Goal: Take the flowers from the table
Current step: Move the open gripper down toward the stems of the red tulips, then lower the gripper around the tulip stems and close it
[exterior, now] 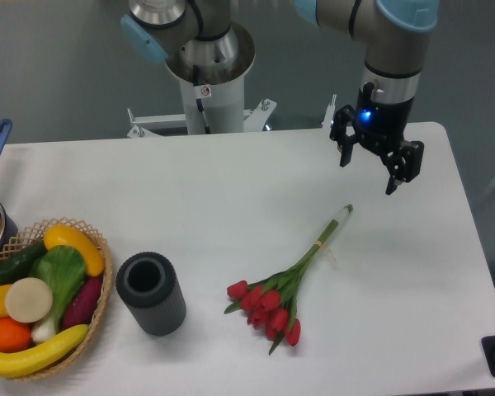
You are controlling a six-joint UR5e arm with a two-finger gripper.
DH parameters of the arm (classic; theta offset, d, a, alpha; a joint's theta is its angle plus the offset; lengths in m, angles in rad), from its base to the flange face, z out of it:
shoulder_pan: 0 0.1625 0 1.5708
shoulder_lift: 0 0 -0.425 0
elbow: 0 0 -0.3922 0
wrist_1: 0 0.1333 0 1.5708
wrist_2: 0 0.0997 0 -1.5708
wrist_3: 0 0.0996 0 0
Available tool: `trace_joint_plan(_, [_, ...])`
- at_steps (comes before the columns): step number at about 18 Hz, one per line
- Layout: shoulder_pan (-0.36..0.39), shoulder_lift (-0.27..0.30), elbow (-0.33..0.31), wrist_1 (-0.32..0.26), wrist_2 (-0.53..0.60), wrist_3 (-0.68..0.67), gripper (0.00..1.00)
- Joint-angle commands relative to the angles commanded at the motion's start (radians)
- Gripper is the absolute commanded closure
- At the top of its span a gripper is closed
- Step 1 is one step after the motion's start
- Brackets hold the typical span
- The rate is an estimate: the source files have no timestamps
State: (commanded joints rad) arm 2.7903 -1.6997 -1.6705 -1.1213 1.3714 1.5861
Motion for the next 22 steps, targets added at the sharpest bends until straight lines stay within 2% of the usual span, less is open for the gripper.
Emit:
trace_joint_plan(4, [-0.011, -0.003, -0.023, 0.015, 0.000, -0.024, 0.00])
trace_joint_plan(7, [-0.020, -0.012, -0.041, 0.026, 0.002, -0.191, 0.00])
trace_joint_plan(11, [-0.073, -0.049, -0.072, 0.026, 0.006, -0.242, 0.00])
trace_joint_plan(15, [-0.120, -0.136, -0.092, 0.061, 0.008, -0.294, 0.00])
trace_joint_plan(19, [-0.172, -0.239, -0.092, 0.155, 0.005, -0.360, 0.00])
trace_joint_plan(22, [-0.186, -0.267, -0.090, 0.155, 0.003, -0.365, 0.00])
